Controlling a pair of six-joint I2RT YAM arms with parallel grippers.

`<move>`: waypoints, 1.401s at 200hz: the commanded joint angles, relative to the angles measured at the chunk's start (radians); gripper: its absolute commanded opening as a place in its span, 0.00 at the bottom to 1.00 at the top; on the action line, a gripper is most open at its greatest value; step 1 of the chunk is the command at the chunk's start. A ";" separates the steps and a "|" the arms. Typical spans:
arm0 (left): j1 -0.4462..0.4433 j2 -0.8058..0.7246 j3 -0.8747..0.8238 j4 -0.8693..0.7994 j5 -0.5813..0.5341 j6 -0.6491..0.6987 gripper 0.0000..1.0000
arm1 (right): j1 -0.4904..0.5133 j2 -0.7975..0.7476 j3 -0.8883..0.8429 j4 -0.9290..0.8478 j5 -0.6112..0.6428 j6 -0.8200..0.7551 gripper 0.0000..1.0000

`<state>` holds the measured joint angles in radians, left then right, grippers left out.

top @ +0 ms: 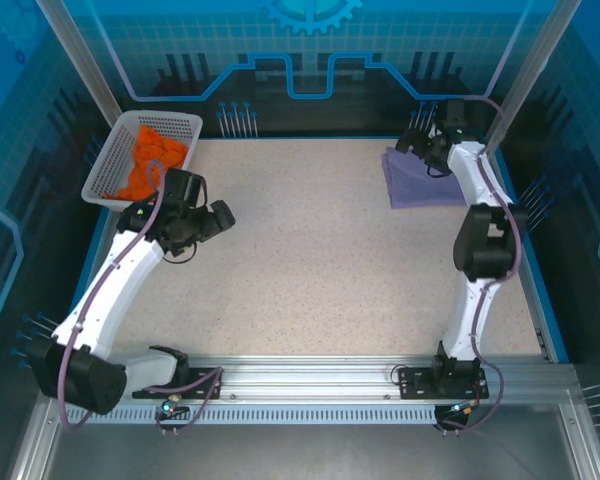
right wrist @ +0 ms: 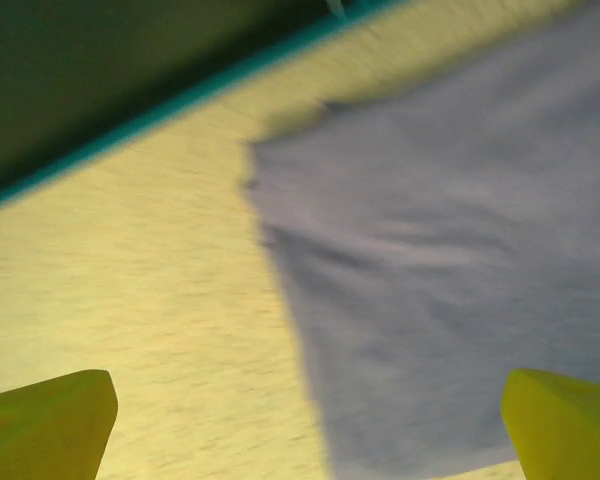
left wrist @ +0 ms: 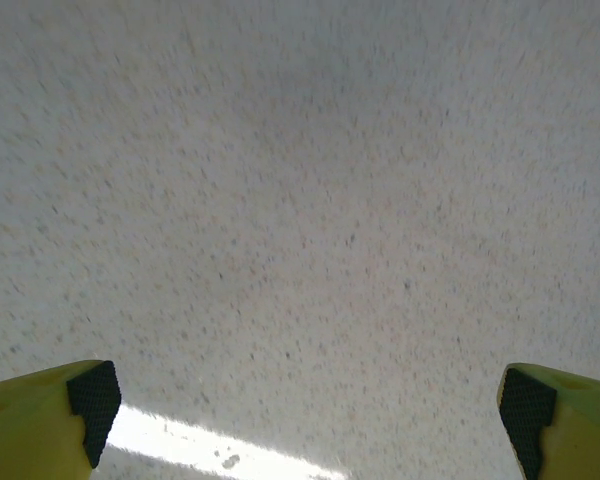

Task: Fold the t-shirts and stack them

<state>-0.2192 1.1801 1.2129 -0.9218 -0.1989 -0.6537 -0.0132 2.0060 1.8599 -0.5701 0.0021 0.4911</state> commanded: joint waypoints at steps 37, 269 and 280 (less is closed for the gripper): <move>0.109 -0.387 -0.482 0.546 -0.401 0.275 0.99 | 0.191 -0.547 -0.861 0.766 0.246 -0.220 1.00; 0.314 0.187 -0.825 1.646 0.103 0.530 0.99 | 0.035 -0.601 -1.445 1.268 0.086 -0.437 1.00; 0.309 0.224 -0.814 1.654 0.099 0.531 0.99 | 0.045 -0.588 -1.438 1.269 0.097 -0.445 1.00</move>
<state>0.1131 1.3792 0.4099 0.6102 -0.1394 -0.1402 0.0235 1.3983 0.4263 0.6235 0.1146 0.0727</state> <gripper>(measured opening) 0.988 0.996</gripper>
